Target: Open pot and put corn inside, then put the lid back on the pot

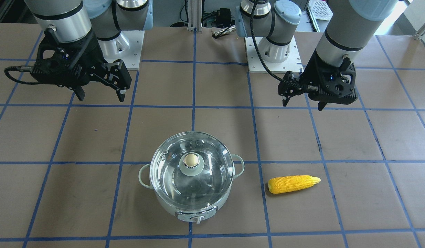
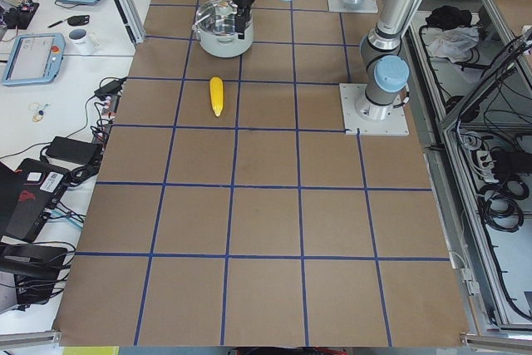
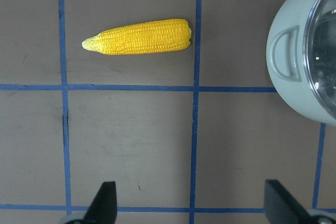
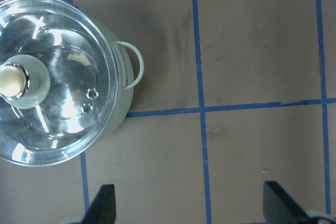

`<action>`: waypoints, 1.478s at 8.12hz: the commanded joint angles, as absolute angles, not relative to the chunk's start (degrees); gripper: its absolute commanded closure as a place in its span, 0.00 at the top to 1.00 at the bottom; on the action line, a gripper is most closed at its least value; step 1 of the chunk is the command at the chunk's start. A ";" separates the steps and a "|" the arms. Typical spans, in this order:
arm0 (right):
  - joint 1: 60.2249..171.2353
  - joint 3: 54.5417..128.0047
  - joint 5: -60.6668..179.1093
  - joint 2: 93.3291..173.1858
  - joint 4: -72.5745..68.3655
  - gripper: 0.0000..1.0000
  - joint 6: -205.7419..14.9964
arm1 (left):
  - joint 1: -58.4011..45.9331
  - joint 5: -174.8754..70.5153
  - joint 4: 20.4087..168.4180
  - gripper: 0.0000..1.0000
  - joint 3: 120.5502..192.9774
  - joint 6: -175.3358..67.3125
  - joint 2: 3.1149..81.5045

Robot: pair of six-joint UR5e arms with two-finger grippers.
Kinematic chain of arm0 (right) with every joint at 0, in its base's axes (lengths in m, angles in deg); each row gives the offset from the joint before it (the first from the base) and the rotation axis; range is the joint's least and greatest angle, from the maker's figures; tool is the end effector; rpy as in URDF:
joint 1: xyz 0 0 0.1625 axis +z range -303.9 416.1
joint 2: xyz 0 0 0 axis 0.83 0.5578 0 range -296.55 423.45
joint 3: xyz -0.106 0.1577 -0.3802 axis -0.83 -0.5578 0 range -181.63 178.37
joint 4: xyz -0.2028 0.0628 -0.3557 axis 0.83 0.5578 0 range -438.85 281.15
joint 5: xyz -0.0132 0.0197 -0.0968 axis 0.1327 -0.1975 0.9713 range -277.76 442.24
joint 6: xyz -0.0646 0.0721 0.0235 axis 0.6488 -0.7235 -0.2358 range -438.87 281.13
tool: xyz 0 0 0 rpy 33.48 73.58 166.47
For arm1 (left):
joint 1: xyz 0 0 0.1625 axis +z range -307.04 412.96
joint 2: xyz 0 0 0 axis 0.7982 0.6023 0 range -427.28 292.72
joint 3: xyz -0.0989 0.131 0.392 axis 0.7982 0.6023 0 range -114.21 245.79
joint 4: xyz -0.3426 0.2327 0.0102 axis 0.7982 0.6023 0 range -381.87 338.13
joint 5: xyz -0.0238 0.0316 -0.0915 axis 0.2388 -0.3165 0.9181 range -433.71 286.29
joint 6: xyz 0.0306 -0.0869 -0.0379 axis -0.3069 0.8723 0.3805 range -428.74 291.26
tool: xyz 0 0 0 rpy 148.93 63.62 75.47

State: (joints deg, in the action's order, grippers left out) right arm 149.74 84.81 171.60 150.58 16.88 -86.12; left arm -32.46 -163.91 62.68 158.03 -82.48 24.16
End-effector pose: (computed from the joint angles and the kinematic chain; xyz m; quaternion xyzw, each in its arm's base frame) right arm 0.1674 -0.5140 0.5039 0.0311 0.9979 -0.0551 0.0109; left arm -0.0923 -0.5138 0.4656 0.0798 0.9967 -0.0149 0.0041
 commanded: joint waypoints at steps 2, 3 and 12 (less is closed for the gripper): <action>155.05 78.18 171.54 141.34 22.11 1.00 -96.86 | -27.73 -163.98 58.56 1.00 157.99 -111.72 28.06; 155.67 76.43 171.02 138.97 22.66 1.00 -99.93 | -26.94 -164.32 58.55 1.00 157.99 -122.42 30.60; 165.43 75.09 171.63 125.24 34.70 0.97 -114.21 | -26.58 -163.81 44.67 1.00 158.52 -150.83 46.36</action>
